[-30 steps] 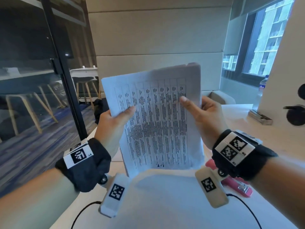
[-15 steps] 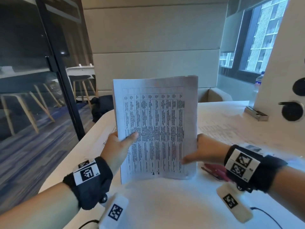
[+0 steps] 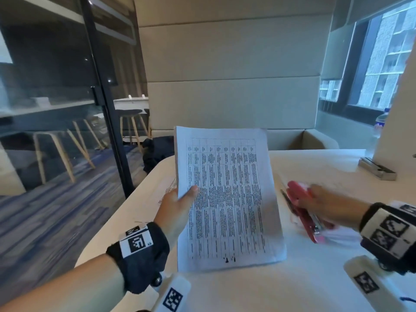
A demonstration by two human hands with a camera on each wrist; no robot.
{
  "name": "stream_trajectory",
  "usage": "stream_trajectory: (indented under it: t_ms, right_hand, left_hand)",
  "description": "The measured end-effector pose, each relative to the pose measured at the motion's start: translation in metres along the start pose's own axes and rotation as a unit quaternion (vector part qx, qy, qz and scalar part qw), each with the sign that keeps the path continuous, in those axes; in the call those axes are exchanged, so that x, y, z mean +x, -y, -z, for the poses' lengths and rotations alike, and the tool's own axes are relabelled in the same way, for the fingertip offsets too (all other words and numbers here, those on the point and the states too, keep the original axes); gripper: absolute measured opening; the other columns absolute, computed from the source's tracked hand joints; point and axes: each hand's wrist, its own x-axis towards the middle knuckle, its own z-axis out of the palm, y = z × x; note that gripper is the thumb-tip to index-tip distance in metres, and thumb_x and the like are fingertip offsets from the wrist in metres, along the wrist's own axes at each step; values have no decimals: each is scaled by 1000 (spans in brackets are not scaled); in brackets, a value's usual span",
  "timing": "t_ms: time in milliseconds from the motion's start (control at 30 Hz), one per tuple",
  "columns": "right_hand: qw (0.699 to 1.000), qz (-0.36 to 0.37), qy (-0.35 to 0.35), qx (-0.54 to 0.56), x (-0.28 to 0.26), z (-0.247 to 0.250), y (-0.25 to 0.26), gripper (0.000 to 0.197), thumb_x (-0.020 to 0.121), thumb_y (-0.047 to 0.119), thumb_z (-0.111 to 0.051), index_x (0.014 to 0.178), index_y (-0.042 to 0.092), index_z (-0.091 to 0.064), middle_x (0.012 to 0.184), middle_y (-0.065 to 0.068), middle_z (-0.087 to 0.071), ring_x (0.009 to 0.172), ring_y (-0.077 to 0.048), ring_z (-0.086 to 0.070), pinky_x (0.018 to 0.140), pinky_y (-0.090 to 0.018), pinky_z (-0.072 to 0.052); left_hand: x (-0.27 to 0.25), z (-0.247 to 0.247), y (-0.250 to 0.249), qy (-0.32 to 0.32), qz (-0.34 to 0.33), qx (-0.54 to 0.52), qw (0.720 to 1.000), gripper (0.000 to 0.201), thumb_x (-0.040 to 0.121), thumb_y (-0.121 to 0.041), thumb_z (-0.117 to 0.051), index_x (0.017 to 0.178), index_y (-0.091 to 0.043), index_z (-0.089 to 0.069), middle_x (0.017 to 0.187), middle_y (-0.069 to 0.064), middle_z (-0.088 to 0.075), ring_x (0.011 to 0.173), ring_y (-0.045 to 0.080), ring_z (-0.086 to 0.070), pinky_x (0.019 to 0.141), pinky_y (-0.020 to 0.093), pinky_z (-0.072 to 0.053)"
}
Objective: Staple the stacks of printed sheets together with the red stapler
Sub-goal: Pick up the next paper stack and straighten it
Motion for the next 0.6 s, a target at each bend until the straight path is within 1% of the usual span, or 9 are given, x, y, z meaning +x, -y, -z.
stream_trajectory:
  t_ms: [33,100,167,233,300,367,467,567,600]
  right_hand:
    - [994,3,-65,83,0,10,11,36,96,40,-49,78,10,-56,75,-10,-62,58,-18,-52,51,-26,-36]
    - [958,46,-193,209,-1,29,32,48,94,46,-46,71,7,-63,70,-13,-63,56,-22,-52,52,-27,-35]
    - [878,137,-287,357,-4,44,54,42,97,43,-44,77,12,-64,66,-4,-62,56,-19,-54,50,-26,-39]
    - [768,260,-340,477,-9,53,78,23,101,30,-42,99,12,-56,81,-1,-62,68,-15,-58,55,-28,-51]
    - [717,353,-371,474,-9,57,99,15,100,27,-40,108,16,-45,94,-8,-59,78,-19,-59,65,-35,-57]
    - [703,376,-380,469,-6,55,120,9,97,27,-40,104,22,-42,98,-14,-57,79,-24,-58,66,-44,-57]
    - [689,354,-388,499,-1,47,142,16,87,39,-45,95,25,-46,88,-13,-62,70,-28,-59,60,-48,-55]
    - [694,334,-407,491,2,37,154,24,81,45,-44,87,23,-53,83,-16,-67,72,-36,-63,61,-51,-54]
    - [695,330,-404,495,3,34,156,28,81,47,-44,85,21,-55,81,-16,-67,72,-36,-64,62,-51,-54]
  left_hand:
    - [1,1,0,-5,5,5,1000,49,89,-49,-55,129,-20,-53,115,-17,-60,119,9,-51,102,29,-32]
    - [2,1,0,2,9,13,1000,54,87,-55,-55,129,-20,-53,123,-15,-59,122,9,-49,105,31,-32]
    - [2,-2,-5,24,1,21,999,30,91,-48,-52,114,-30,-59,115,-19,-63,118,7,-54,104,29,-36]
    - [-3,-8,-12,50,-6,25,998,17,94,-41,-49,102,-34,-62,102,-21,-69,105,4,-61,98,27,-43]
    - [-8,-15,-17,77,-11,27,997,25,95,-41,-47,101,-27,-67,97,-10,-73,93,12,-68,89,37,-53]
    - [-14,-23,-21,100,-23,35,994,39,93,-46,-49,101,-13,-68,93,5,-73,85,25,-69,85,51,-54]
    - [-20,-33,-28,129,-32,24,991,32,95,-35,-48,94,-11,-70,89,6,-74,81,24,-71,76,39,-58]
    - [-25,-40,-32,164,-52,34,985,38,96,-33,-46,94,1,-64,85,20,-67,74,28,-65,73,47,-55]
    - [-26,-42,-33,170,-60,41,983,39,97,-33,-45,92,2,-62,83,23,-63,72,27,-61,72,45,-54]
